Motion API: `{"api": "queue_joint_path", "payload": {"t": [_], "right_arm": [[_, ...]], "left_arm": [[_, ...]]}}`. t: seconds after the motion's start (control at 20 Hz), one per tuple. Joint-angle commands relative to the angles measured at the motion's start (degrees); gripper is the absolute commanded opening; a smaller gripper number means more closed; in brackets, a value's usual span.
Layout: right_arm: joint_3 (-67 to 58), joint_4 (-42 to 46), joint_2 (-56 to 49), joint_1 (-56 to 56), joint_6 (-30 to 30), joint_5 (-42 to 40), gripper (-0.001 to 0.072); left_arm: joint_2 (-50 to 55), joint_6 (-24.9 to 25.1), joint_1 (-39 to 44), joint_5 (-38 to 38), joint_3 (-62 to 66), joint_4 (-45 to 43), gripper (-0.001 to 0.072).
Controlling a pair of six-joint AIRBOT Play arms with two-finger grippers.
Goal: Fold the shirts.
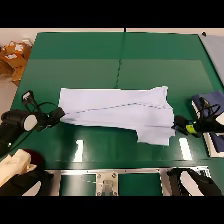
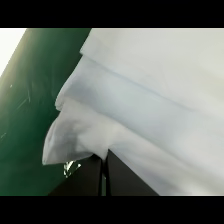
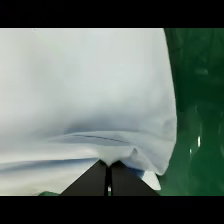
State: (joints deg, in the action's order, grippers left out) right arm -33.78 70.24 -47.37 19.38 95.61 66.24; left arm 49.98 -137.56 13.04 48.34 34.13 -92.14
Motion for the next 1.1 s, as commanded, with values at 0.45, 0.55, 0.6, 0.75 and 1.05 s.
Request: {"api": "queue_joint_path", "payload": {"t": [0.45, 0.55, 0.6, 0.75, 1.05], "right_arm": [[-32.15, -5.81, -33.64, -7.87, -1.55, -7.10, 0.0019], [-36.81, -5.92, -39.82, -7.87, -1.57, -7.93, 0.0020], [-38.64, -6.05, -42.45, -7.87, -1.60, -8.22, 0.0020], [-43.63, -6.05, -48.50, -7.74, -2.89, -9.25, 0.0266], [-51.12, -5.75, -49.62, 0.55, -14.88, 5.07, 0.0446]], "left_arm": [[30.58, 11.28, -0.04, -3.41, 28.15, 0.96, 0.0021], [37.00, 11.65, -0.04, -3.39, 33.20, 1.09, 0.0021], [39.26, 11.63, -0.04, -3.56, 34.75, 1.09, 0.0021], [42.40, 11.52, -0.07, -7.10, 36.96, -0.57, 0.0720], [42.34, 11.96, -8.39, 16.31, 48.04, -4.26, 0.0694]]}}
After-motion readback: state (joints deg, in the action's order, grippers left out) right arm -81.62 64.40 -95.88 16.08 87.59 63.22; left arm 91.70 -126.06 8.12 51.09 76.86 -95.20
